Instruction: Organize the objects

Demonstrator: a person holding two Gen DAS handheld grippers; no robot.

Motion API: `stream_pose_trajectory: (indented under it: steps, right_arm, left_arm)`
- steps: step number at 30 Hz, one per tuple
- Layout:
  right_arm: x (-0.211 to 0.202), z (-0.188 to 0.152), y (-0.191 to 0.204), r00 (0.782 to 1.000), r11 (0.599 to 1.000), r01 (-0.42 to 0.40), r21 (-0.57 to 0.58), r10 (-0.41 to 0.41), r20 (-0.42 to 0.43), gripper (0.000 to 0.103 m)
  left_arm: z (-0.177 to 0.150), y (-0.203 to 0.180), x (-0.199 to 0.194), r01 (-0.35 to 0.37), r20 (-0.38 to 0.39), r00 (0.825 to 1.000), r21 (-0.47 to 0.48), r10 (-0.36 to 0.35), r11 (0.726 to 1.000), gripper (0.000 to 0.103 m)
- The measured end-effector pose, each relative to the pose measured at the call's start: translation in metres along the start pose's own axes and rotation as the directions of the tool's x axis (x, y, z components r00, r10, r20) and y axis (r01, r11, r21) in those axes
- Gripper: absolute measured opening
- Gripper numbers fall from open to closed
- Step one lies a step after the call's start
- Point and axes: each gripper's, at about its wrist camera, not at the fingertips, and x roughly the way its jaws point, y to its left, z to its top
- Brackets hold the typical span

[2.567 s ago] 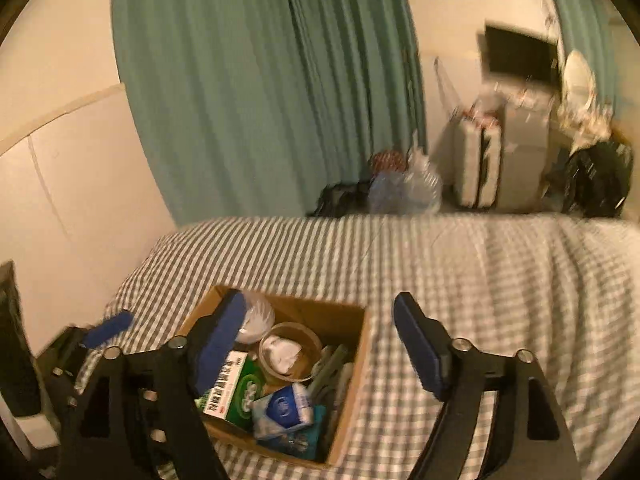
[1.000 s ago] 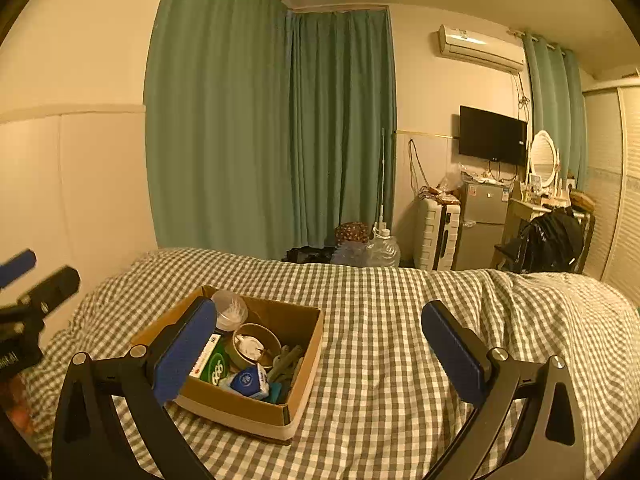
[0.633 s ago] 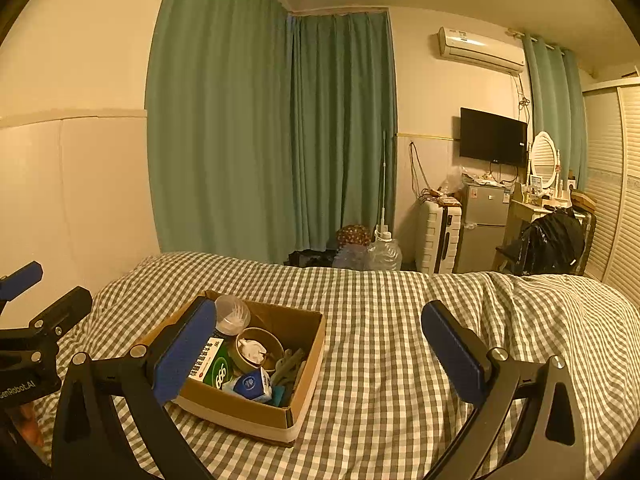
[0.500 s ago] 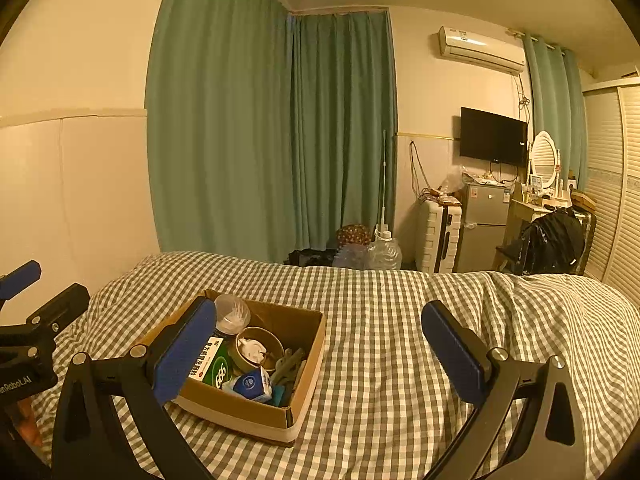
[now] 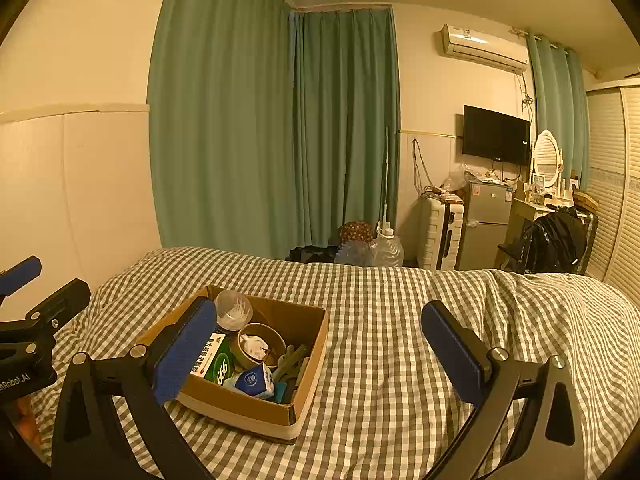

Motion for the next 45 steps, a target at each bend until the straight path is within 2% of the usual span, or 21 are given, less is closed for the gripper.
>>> stream_pose_trajectory:
  steps: [45]
  right_arm:
    - [0.0039,-0.0014,0.0030,1.000,1.000,0.005,-0.029,-0.006,-0.020,0.103]
  left_arm:
    - [-0.0020,-0.0011,0.0046,-0.013,-0.008,1.000,0.007,0.013,1.000,0.103]
